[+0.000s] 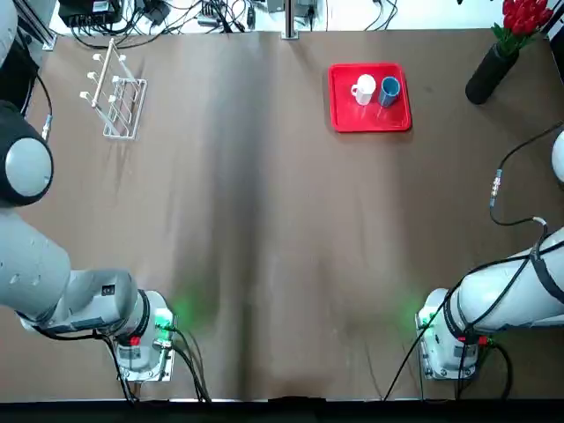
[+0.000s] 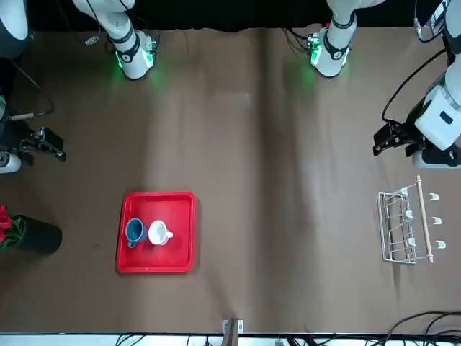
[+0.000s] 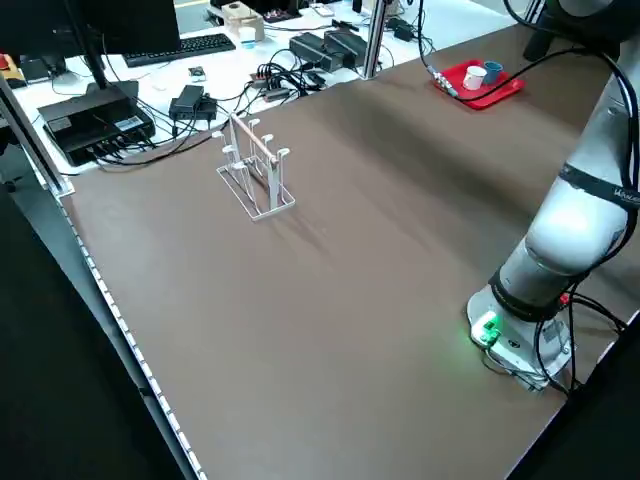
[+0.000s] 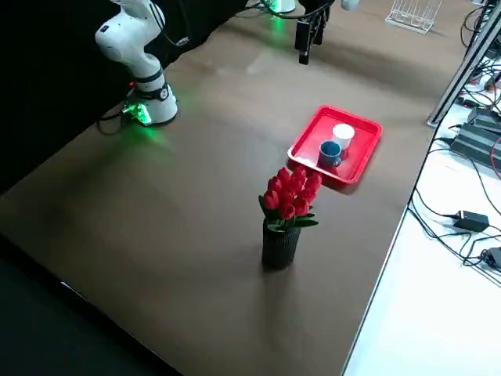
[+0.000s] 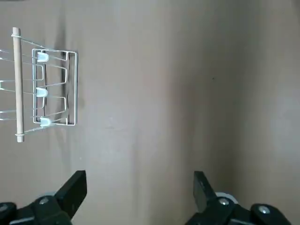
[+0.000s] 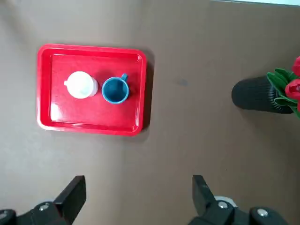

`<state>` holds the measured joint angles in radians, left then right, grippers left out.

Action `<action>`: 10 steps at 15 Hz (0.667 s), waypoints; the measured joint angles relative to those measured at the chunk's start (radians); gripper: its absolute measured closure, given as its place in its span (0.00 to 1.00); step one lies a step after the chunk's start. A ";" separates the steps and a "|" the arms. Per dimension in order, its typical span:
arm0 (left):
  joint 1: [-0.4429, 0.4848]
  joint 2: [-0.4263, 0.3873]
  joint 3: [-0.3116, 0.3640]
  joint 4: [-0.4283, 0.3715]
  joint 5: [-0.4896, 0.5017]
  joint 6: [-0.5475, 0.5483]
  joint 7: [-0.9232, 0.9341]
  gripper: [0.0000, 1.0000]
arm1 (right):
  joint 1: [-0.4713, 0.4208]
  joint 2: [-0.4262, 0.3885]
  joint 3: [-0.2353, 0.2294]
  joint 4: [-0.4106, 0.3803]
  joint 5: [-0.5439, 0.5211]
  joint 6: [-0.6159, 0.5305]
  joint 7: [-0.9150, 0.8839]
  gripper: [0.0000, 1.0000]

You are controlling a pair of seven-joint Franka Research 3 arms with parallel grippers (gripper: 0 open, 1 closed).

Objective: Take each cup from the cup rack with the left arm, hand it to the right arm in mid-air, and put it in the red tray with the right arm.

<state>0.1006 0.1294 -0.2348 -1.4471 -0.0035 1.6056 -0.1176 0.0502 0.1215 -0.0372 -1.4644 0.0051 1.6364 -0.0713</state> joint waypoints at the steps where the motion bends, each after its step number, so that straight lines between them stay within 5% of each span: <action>1: 0.001 0.001 0.000 0.000 0.000 0.000 0.000 0.00 | 0.000 -0.001 0.000 0.000 -0.002 0.001 0.000 0.00; 10: 0.001 0.001 0.000 0.006 0.006 0.000 0.000 0.00 | 0.000 -0.017 0.000 0.012 -0.005 -0.018 0.001 0.00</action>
<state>0.1015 0.1304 -0.2344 -1.4415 0.0025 1.6056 -0.1176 0.0502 0.1041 -0.0369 -1.4519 0.0001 1.6182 -0.0699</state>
